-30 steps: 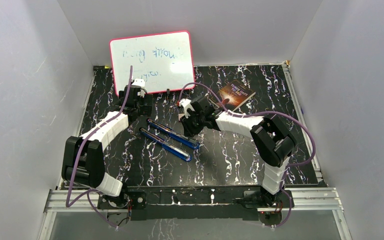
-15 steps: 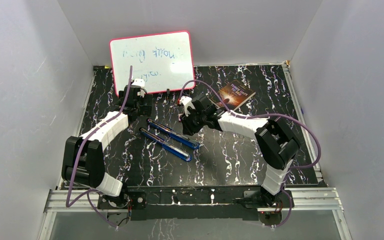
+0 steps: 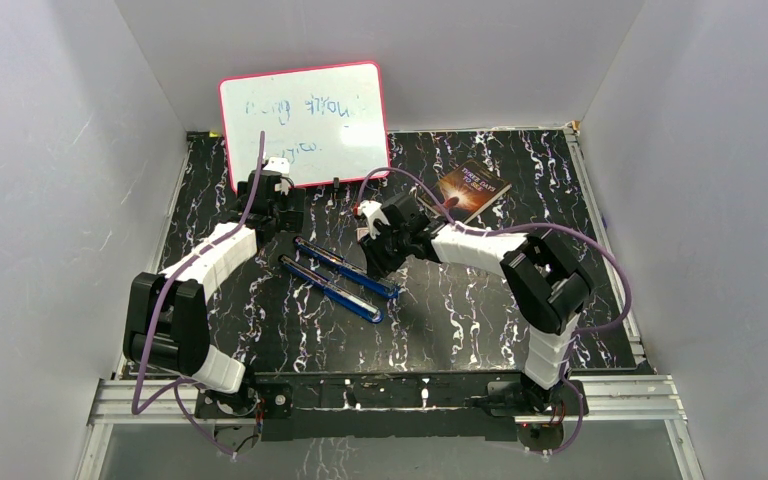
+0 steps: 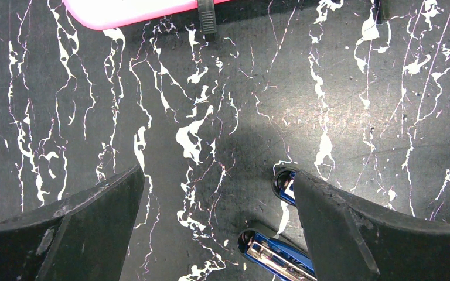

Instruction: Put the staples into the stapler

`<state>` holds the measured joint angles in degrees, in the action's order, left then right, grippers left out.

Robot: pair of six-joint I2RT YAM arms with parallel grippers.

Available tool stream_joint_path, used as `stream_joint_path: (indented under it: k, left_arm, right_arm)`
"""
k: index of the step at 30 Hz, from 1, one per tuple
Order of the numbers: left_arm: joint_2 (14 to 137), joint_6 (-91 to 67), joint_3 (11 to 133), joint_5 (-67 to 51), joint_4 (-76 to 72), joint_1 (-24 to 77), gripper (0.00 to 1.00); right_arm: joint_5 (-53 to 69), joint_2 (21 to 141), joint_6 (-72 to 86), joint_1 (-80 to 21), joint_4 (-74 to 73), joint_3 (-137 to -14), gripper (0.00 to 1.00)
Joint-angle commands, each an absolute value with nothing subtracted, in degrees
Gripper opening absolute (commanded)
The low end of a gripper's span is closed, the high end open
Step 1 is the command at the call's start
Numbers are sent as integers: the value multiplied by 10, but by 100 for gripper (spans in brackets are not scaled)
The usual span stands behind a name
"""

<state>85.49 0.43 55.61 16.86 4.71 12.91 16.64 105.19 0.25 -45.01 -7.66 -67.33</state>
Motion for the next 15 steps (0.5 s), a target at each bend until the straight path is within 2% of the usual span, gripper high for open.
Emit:
stream_joint_path:
  k: [1,7,15]
  left_arm:
    - [825,3,552,165,40,126,98]
    - [825,3,552,166,40,127,98]
    - [824,3,552,165,40,126,98]
  right_arm:
    - [169,1060,6,-449,-87,-697,43]
    - [163,1063,4,-449,-91,-698,39]
    - [165,1054,4,-449,-92,-698,25]
